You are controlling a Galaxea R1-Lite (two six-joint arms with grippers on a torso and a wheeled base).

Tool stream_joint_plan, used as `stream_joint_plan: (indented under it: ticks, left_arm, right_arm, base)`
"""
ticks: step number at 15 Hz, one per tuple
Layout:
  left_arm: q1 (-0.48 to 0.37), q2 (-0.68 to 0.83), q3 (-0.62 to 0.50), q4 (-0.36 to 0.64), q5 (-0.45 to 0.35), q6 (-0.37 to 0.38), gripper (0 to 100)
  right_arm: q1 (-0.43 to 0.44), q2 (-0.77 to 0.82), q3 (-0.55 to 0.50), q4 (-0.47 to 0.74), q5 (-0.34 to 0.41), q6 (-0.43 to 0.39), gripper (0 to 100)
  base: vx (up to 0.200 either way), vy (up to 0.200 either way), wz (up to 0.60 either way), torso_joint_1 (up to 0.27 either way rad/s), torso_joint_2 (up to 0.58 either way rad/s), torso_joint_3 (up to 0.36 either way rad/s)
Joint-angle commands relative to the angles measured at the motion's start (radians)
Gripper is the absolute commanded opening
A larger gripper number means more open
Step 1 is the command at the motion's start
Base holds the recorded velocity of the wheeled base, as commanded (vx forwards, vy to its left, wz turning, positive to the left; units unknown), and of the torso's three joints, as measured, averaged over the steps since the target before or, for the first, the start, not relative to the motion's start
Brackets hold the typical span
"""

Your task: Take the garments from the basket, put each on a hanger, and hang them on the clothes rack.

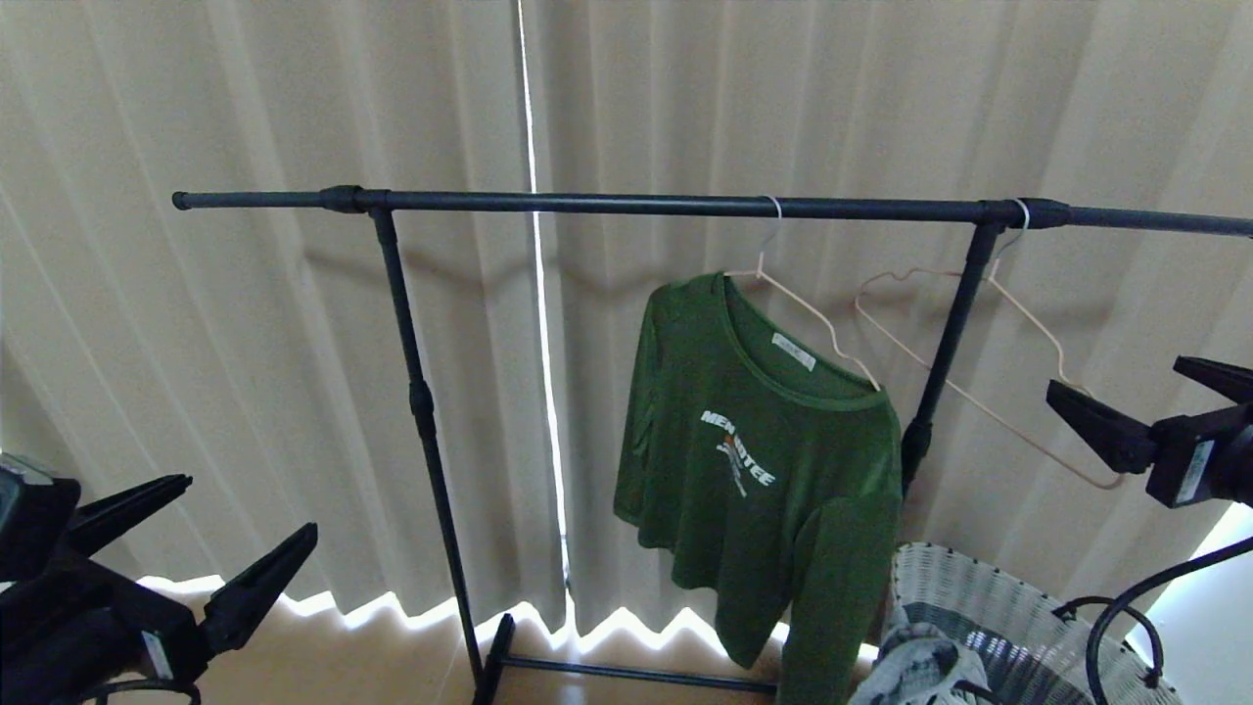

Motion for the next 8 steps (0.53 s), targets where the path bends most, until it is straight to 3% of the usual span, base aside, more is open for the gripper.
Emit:
stream_joint_plan:
  ticks: [1, 4, 8]
  left_arm:
    - [0.001, -0.047, 0.037, 0.0, -0.001, -0.005, 100]
    - [-0.003, -0.057, 0.058, 0.0, -0.006, -0.063, 100]
    - [-0.007, -0.032, 0.057, 0.0, -0.042, -0.083, 100]
  right_arm:
    - [-0.017, -0.05, 0.051, 0.001, -0.003, -0.002, 100]
    - [-0.056, -0.071, 0.129, -0.015, -0.001, -0.021, 100]
    - [-0.056, -0.085, 0.167, -0.018, 0.001, -0.018, 100]
  base:
    - [-0.2, 0.0, 0.0, -0.002, 0.01, 0.002]
    - [-0.2, 0.0, 0.0, 0.004, 0.01, 0.001]
    - [0.0, 0.0, 0.0, 0.0, 0.0, 0.0]
